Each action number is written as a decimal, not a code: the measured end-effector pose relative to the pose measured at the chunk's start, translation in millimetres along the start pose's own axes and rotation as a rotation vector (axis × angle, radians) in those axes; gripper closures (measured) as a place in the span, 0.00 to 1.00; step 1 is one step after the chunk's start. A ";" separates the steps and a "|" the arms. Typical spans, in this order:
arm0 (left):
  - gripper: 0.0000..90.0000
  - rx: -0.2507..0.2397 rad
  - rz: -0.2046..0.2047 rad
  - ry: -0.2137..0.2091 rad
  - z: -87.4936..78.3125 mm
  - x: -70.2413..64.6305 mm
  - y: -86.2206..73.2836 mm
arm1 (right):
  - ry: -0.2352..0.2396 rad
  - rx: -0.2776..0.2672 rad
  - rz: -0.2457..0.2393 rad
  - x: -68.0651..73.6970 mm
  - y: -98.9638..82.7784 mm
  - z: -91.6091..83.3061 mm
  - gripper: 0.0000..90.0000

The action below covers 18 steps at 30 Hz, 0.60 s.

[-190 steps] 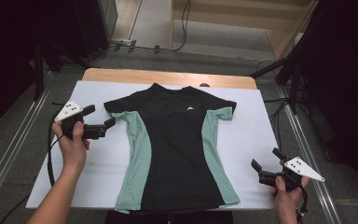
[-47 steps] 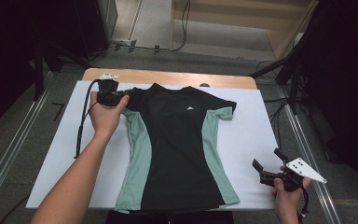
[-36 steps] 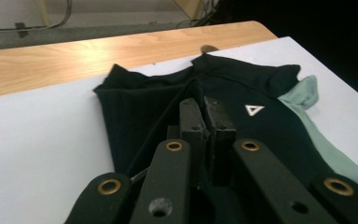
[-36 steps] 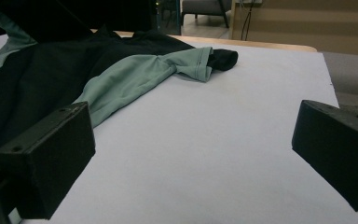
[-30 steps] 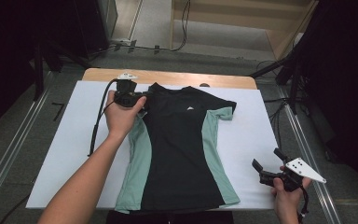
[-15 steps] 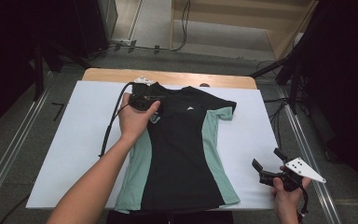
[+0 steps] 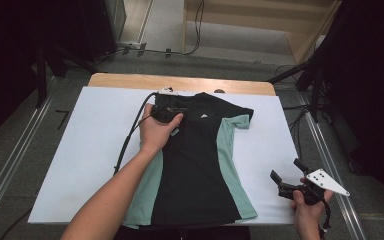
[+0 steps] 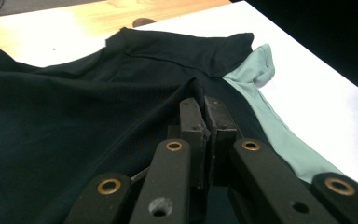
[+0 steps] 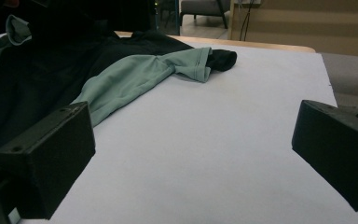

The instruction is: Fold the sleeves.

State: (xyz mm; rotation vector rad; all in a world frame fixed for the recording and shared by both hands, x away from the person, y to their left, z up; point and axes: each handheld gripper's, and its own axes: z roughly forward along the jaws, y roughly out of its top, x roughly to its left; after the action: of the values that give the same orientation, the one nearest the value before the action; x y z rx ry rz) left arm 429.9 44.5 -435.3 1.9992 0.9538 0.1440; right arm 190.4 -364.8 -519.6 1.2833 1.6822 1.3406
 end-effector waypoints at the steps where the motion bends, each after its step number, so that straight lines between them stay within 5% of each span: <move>1: 0.97 0.003 0.001 -0.004 2.8 -1.2 -0.6 | 0.000 0.000 -0.001 0.0 0.0 0.0 0.00; 18: 0.97 0.056 -0.011 0.006 29.7 -3.6 -18.7 | 0.002 -0.003 0.003 -0.5 -0.1 -0.2 0.00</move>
State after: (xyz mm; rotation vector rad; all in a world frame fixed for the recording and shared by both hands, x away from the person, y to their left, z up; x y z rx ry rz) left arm 429.7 27.8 -466.4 2.0454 0.9826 0.1185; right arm 190.4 -365.4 -519.7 1.2834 1.6794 1.3461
